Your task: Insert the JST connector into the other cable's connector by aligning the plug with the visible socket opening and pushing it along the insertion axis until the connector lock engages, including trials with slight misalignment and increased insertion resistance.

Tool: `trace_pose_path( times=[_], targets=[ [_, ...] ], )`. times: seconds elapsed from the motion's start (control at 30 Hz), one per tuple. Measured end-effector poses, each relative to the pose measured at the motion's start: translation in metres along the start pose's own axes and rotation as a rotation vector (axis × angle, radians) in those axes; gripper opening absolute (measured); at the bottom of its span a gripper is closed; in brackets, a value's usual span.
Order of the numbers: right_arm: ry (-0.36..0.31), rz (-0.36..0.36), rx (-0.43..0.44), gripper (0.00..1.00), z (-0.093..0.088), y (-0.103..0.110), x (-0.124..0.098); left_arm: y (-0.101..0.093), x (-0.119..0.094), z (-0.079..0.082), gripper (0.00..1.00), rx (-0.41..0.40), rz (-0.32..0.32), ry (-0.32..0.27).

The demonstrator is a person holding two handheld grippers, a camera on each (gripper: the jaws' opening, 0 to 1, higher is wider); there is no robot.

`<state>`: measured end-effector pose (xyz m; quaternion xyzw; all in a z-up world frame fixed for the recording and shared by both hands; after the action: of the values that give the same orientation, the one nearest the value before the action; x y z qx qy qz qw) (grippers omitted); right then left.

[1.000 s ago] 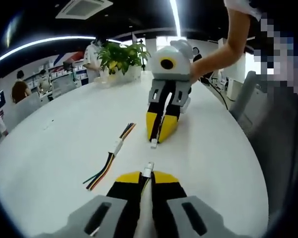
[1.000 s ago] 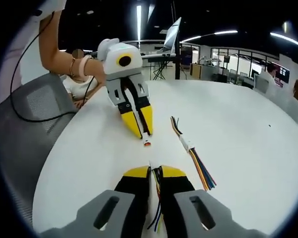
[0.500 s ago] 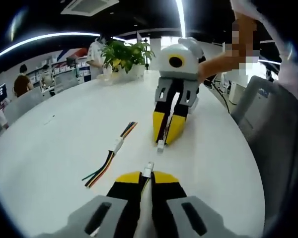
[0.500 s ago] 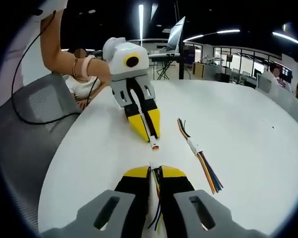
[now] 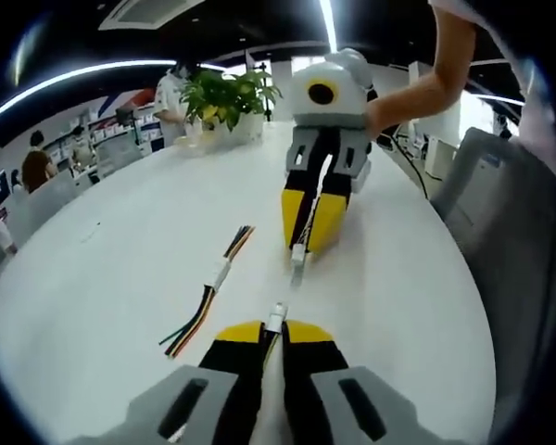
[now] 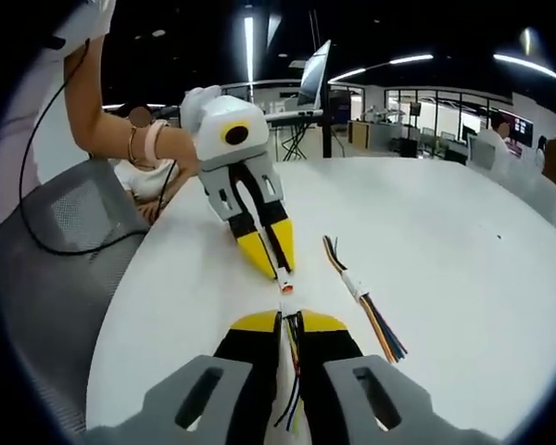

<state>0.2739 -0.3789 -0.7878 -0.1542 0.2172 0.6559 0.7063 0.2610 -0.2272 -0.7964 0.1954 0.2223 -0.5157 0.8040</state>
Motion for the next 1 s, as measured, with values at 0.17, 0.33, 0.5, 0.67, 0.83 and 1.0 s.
trace_pose_path(
  times=[0.17,0.33,0.5,0.67,0.83,1.0],
  targets=[
    [0.000,-0.004,-0.002,0.03,0.005,0.003,-0.001,0.001,-0.005,0.008,0.00,-0.053,0.009,0.011],
    [-0.020,-0.018,0.008,0.03,0.013,0.004,-0.002,0.000,-0.007,0.014,0.00,-0.035,-0.007,0.017],
    [-0.022,-0.016,0.008,0.03,0.015,0.003,0.001,0.001,-0.008,0.018,0.00,-0.002,-0.008,0.024],
    [-0.027,-0.015,0.004,0.03,0.019,0.003,0.004,0.002,-0.007,0.020,0.00,0.004,-0.017,0.023],
    [-0.035,-0.004,-0.002,0.03,0.021,0.002,0.005,0.004,-0.006,0.025,0.00,-0.010,-0.021,0.004],
    [-0.039,-0.009,-0.007,0.03,0.022,0.001,0.004,0.008,-0.003,0.023,0.00,-0.020,-0.035,-0.001]
  ],
)
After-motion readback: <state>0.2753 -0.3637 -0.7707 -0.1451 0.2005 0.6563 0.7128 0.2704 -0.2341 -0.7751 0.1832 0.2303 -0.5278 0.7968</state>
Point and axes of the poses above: the point that each gripper's makers call its tool centre point, and the gripper's own axes: x roughly forward along the fingers, y roughly to its left, z roughly out of its top, the point moved 7 cm from there along -x, roughly backward along the fingers, and after that the axes turned 1 degree about z, right-handed, at the moved point
